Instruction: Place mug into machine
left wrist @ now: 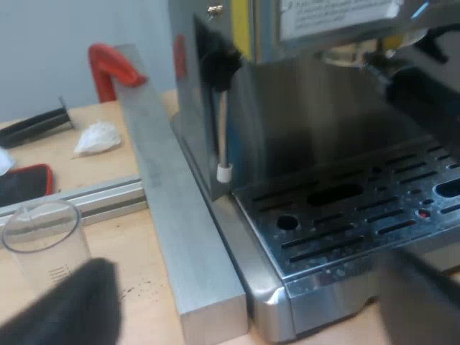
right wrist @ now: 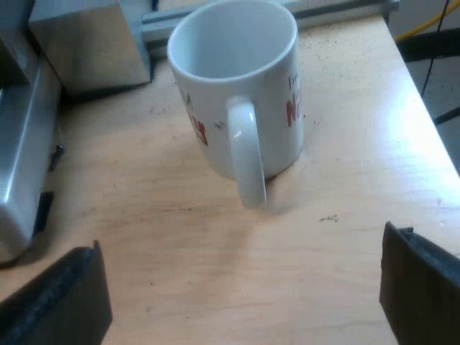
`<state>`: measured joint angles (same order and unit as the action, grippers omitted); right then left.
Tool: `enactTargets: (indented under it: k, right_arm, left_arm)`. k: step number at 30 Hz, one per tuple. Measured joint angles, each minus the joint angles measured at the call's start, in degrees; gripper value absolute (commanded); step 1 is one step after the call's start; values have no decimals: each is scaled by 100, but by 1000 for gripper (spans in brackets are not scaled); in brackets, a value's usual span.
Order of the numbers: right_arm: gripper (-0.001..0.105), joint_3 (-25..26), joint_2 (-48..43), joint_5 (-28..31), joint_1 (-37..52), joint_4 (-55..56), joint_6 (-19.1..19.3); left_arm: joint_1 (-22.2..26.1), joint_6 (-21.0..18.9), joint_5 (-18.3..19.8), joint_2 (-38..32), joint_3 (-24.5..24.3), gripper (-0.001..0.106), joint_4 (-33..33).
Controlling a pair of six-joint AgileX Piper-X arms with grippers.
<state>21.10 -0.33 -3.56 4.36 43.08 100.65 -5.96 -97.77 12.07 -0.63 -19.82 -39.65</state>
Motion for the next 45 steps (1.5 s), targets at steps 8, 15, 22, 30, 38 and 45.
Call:
enactTargets:
  k: [8, 15, 22, 30, 38, 45]
  right_arm:
    - [78, 620, 467, 0, 0, 454, -13]
    - [78, 1033, 1115, -240, 0, 571, 175]
    - [78, 1136, 1627, -660, 0, 594, 191]
    - [78, 1136, 2080, -737, 0, 599, 429]
    - [78, 957, 2316, -737, 0, 413, 847]
    - [78, 207, 2316, -690, 0, -657, 860]
  left_arm:
    - [-245, -278, 688, 0, -45, 79, -8]
    - [-1232, -286, 1150, 0, -45, 79, 3]
    - [-2231, -286, 1819, 351, -57, 79, 3]
    - [-2826, -291, 1918, 1159, -57, 79, 3]
    - [-2876, -291, 2223, 1778, 104, 79, 816]
    - [-2876, -291, 2385, 2400, 353, 79, 1744]
